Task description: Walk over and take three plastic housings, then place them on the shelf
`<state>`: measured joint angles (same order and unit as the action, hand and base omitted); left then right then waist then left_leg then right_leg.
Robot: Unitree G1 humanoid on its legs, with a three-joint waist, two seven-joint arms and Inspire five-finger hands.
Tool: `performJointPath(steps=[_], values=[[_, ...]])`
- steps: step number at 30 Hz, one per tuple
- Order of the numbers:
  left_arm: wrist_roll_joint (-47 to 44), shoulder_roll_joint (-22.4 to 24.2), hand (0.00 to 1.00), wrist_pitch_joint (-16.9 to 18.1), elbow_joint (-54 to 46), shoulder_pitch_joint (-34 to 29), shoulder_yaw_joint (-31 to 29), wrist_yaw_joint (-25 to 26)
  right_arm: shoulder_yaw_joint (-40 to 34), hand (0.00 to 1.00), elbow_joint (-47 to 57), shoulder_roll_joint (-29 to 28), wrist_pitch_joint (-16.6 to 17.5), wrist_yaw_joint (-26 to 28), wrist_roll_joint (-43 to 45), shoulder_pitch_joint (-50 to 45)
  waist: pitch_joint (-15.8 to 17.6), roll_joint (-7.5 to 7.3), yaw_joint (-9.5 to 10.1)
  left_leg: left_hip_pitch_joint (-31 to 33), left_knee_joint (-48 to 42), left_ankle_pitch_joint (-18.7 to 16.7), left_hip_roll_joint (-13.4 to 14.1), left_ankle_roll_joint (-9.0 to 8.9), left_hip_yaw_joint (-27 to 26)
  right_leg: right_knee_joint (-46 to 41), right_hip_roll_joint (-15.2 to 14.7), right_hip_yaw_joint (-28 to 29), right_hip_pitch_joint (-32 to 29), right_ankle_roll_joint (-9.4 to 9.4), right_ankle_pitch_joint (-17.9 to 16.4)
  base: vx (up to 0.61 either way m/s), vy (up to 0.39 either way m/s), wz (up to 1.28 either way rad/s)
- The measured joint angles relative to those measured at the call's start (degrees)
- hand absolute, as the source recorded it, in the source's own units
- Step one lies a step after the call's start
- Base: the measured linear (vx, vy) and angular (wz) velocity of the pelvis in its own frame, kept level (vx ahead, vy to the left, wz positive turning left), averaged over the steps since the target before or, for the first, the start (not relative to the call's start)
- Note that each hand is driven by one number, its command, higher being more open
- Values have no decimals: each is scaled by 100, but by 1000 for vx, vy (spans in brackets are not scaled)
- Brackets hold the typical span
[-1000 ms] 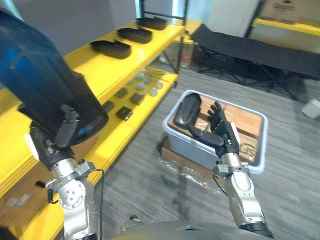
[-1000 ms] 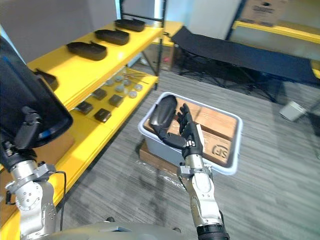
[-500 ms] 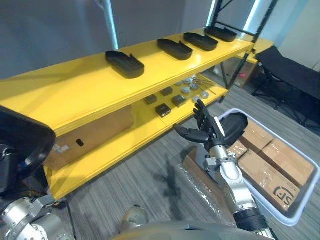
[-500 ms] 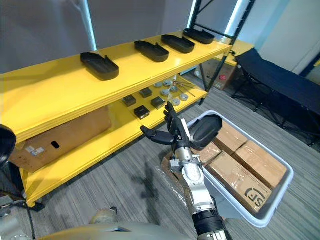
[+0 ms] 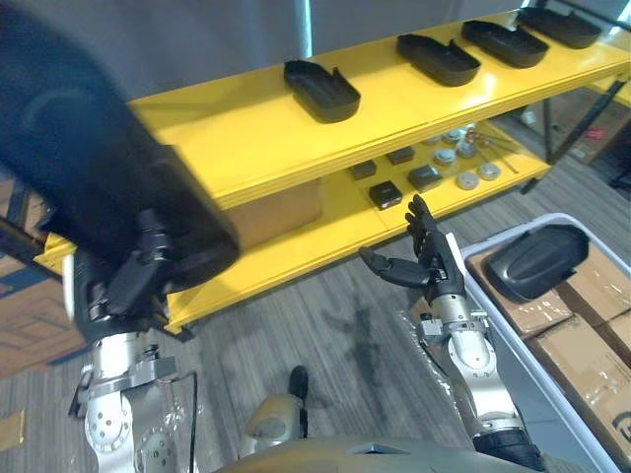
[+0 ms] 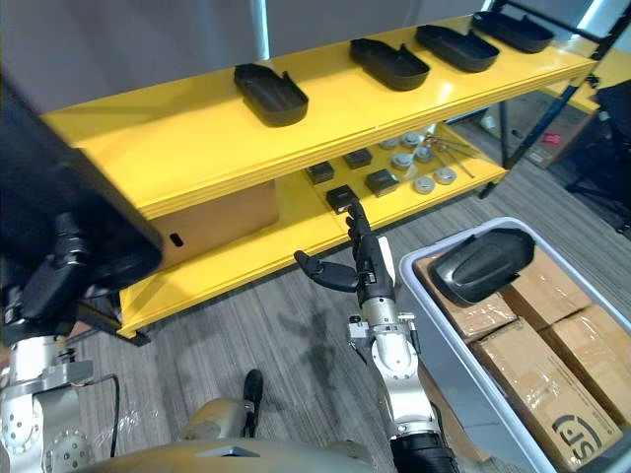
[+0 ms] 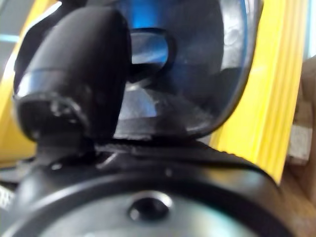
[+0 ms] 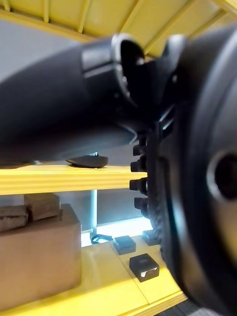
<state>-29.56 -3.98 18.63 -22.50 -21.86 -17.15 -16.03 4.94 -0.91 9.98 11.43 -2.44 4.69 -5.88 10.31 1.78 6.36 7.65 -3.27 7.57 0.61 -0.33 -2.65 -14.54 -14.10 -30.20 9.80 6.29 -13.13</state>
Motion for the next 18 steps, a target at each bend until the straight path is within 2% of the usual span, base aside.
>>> performJointPath(steps=[1,4,7,11,16,18], values=[[5,-210,0,14,0,3,55,-291,43,100,0,122,78,193,-3,-1,39,76,-27,-19,-43,20,36,-8,-89,-65,15,61,-1,6,-36,-63,-29,-5],[19,-380,0,13,0,0,65,-521,131,100,1,446,267,505,-224,-1,53,193,-47,-55,-51,18,183,-32,-262,-147,94,220,-92,6,-47,-74,-34,-25],[19,-407,0,7,41,-2,65,-539,157,100,1,612,317,724,-224,-18,77,206,-87,-118,-59,-60,279,-76,-346,-209,137,298,-110,-52,-126,-78,-27,-19],[16,-414,0,7,110,-37,66,-573,155,100,2,608,464,732,-214,-18,76,207,-83,-87,-60,-78,324,-78,-490,-306,119,276,-198,-61,-160,-45,-5,1],[15,-411,0,7,188,-83,67,-591,156,100,2,544,520,645,-216,-4,75,197,-22,153,-283,-161,170,5,-464,-488,-92,70,-268,10,-281,33,38,22],[15,-408,0,7,205,-94,59,-588,138,100,6,429,519,510,-216,-2,86,171,-6,271,-663,-372,-8,86,-384,-670,-302,-59,-171,105,-393,95,65,33]])
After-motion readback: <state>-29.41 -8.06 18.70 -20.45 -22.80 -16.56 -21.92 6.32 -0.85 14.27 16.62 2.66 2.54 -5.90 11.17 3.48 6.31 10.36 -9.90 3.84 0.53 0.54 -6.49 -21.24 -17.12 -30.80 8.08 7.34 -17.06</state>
